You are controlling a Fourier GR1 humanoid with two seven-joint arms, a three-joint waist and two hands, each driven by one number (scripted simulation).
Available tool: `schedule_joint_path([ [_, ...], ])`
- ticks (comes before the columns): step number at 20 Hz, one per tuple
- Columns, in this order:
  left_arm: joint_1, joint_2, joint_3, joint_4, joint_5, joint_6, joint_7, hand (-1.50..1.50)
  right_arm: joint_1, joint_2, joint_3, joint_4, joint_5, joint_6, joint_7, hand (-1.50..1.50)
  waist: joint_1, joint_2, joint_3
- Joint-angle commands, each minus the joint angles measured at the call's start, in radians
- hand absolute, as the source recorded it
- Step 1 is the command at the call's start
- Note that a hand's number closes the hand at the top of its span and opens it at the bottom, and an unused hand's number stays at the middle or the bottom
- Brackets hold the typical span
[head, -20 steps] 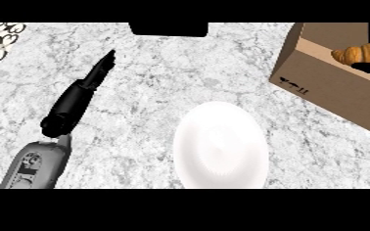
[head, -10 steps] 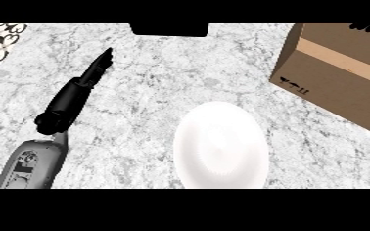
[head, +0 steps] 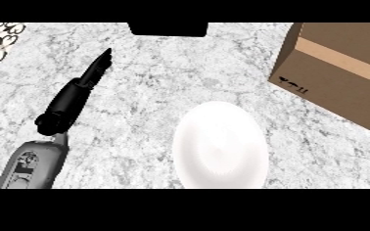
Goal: Pick the croissant from the plate and place it in the cardboard box
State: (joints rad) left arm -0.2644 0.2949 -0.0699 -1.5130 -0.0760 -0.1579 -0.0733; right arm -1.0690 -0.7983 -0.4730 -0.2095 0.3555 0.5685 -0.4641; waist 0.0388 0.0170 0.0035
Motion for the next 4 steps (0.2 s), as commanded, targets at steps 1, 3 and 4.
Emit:
schedule_joint_path([
  [1,0.021,-0.010,-0.015,0.023,-0.013,-0.007,-0.057,0.00,-0.038,-0.066,-0.117,0.096,-0.104,0.020,0.104,-1.50,0.012,0.010,-0.001],
  [3,0.014,-0.003,-0.005,-0.010,0.001,-0.015,-0.022,0.00,-0.008,-0.078,-0.139,0.101,-0.124,-0.006,0.093,-1.50,0.016,0.008,0.001],
  [4,-0.013,0.002,0.001,-0.022,0.008,-0.018,0.017,0.00,0.028,-0.077,-0.142,0.092,-0.125,-0.023,0.054,-1.50,0.016,0.010,0.002],
])
